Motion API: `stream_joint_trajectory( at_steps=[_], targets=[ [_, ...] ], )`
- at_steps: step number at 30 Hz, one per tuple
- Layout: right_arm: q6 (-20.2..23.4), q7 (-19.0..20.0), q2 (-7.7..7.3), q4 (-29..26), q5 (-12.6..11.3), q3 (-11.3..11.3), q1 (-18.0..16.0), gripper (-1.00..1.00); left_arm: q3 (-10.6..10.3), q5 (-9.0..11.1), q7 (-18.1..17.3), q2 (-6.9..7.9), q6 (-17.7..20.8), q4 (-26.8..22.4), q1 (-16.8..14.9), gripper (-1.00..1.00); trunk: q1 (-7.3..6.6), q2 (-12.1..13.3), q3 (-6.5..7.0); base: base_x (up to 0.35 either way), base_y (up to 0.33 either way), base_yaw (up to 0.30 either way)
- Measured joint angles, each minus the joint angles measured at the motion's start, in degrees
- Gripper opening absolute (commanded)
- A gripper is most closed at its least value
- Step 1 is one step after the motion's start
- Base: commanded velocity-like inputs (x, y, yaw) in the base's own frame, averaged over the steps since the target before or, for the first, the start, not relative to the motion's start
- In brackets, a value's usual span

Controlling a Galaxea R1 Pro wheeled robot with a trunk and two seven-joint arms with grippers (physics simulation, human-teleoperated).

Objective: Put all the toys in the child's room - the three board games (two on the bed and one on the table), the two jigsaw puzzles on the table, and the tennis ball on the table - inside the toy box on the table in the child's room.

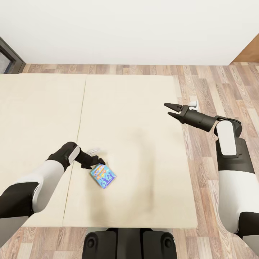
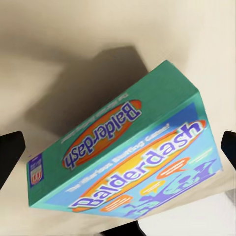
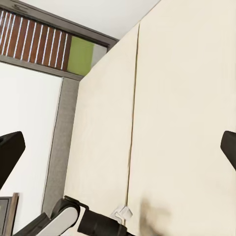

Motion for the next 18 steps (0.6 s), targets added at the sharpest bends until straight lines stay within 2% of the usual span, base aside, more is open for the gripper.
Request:
stream_joint_trajectory(
  at_steps=[8, 18],
  targets=[
    [0.0, 0.0, 0.02, 0.0, 0.0, 0.04, 0.0, 1.0, -0.02, -0.01, -2.22, 0.03, 0.18, 0.01, 0.57, 1.0, 0.0, 0.0, 0.0, 0.0, 0.0, 0.0],
    [0.0, 0.0, -0.04, 0.0, -0.01, 0.03, 0.0, 1.0, -0.23, -0.04, -2.86, -0.63, 0.21, 0.01, 1.63, 1.0, 0.0, 0.0, 0.0, 0.0, 0.0, 0.0]
  ],
)
